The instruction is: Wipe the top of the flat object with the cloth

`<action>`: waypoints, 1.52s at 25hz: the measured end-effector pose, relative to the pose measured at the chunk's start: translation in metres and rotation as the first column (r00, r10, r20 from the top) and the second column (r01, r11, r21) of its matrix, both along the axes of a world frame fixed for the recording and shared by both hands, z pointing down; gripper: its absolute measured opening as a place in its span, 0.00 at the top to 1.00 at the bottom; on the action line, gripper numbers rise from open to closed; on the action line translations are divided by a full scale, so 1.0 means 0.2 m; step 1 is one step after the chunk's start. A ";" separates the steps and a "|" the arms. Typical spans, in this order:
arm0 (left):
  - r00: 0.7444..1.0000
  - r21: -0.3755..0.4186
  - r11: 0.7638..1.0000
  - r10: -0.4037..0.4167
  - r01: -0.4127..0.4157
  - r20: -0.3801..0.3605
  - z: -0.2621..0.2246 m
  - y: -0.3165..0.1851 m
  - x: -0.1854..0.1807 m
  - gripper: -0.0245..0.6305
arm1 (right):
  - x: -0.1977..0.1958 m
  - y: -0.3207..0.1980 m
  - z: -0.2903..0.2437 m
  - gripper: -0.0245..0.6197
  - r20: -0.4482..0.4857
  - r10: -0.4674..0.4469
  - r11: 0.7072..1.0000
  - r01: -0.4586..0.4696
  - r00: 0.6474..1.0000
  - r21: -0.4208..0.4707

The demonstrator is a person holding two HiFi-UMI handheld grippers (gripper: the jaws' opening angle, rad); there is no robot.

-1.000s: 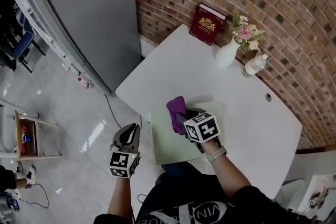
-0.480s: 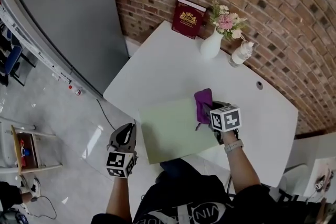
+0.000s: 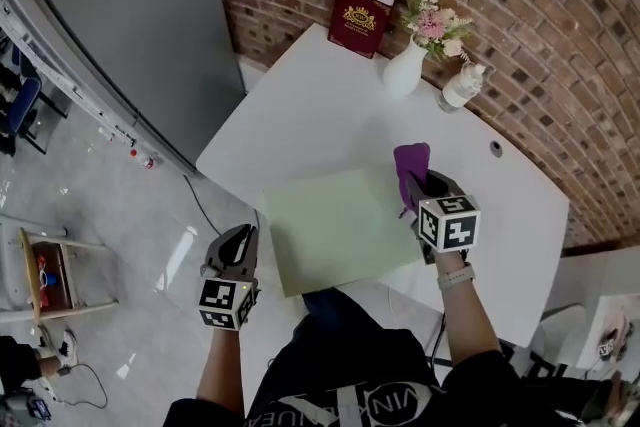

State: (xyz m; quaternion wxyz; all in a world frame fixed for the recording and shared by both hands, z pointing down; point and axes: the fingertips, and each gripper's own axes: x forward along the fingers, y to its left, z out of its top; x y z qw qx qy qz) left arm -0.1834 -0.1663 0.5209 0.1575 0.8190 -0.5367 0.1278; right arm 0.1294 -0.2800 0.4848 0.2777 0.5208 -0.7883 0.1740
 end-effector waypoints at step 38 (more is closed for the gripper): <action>0.989 0.011 0.989 -0.146 0.146 -0.022 -0.03 0.32 -0.17 0.91 | -0.87 0.68 0.30 0.84 0.217 -0.343 0.885 0.392 0.914 -0.250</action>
